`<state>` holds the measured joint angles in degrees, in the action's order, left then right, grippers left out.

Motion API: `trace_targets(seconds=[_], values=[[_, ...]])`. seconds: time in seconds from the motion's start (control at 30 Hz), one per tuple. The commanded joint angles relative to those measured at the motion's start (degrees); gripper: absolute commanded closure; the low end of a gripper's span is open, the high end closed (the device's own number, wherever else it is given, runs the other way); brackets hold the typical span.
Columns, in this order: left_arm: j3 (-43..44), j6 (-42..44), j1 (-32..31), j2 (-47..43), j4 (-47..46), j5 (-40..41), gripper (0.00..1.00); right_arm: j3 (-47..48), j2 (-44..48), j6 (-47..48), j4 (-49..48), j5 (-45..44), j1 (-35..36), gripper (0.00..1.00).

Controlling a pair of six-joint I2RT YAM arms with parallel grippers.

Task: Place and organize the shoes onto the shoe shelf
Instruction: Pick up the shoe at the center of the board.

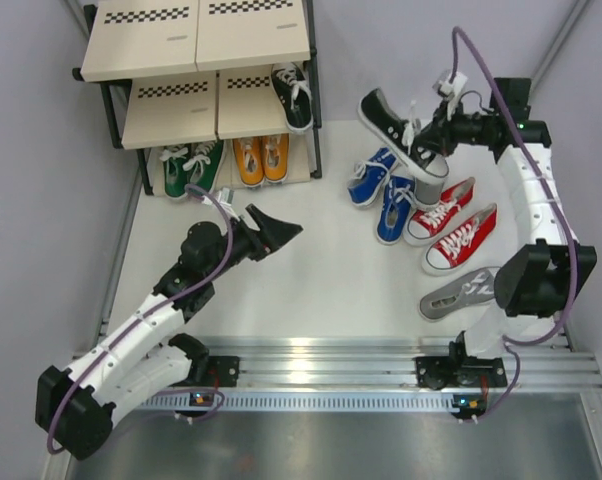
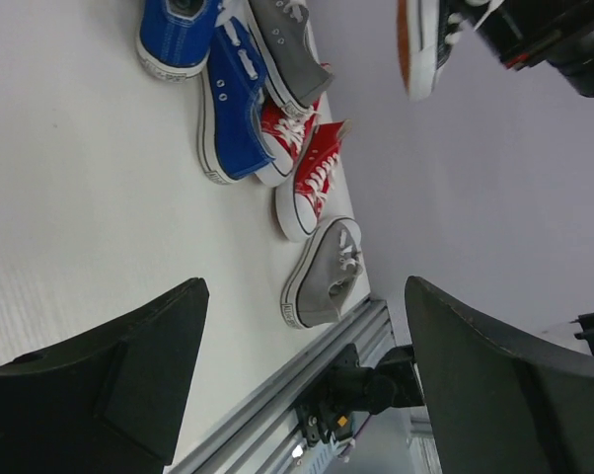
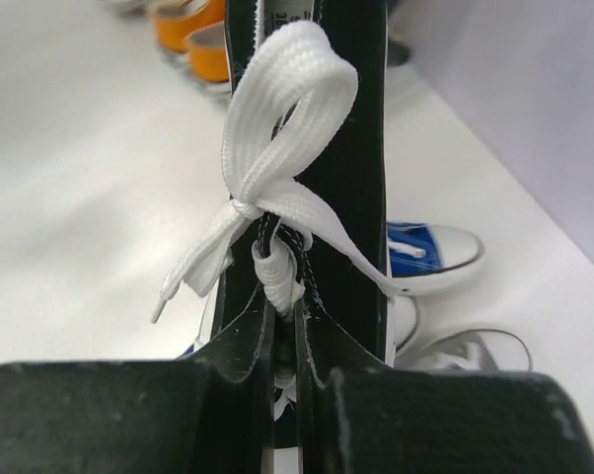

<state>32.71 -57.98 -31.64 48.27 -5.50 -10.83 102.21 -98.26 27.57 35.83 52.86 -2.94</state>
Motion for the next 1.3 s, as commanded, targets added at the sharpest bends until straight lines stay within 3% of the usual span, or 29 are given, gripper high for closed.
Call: trace_targets(seconds=[0.0, 0.07, 0.17, 0.37, 0.47, 0.63, 0.93, 1.27], values=[[-0.8, -1.61, 0.17, -1.69, -7.85, -6.99, 0.14, -5.94, 7.27, 26.85, 17.23, 7.26, 5.39, 1.0], [-0.54, -2.49, 0.26, -1.51, -7.95, -11.02, 0.14, -11.3, 11.22, 36.09, 22.84, 6.21, 8.81, 1.0], [-0.01, -3.55, 0.52, -0.99, -8.3, -15.52, 0.14, -19.64, 15.45, 43.67, 23.93, 2.0, 13.74, 1.0], [-0.89, -2.94, 1.31, -1.07, -7.96, -25.9, 0.14, -28.73, 21.7, 49.75, 22.52, -4.43, 23.23, 1.0], [-0.19, 2.41, 1.32, -1.77, -0.44, -28.8, 0.14, -30.58, 22.76, 52.04, 22.79, -5.57, 26.92, 1.0], [1.57, 13.67, 1.32, -3.36, 12.61, -27.06, 0.14, -32.78, 24.95, 56.44, 22.44, -7.77, 32.11, 1.0], [-0.1, 13.33, 1.32, -1.08, 11.13, -28.72, 0.14, -35.59, 29.0, 60.32, 18.93, -13.04, 38.79, 1.0], [2.18, 16.93, 0.35, 7.44, 8.05, -34.52, 0.14, -35.42, 29.0, 59.18, 14.97, -15.33, 45.21, 1.0]])
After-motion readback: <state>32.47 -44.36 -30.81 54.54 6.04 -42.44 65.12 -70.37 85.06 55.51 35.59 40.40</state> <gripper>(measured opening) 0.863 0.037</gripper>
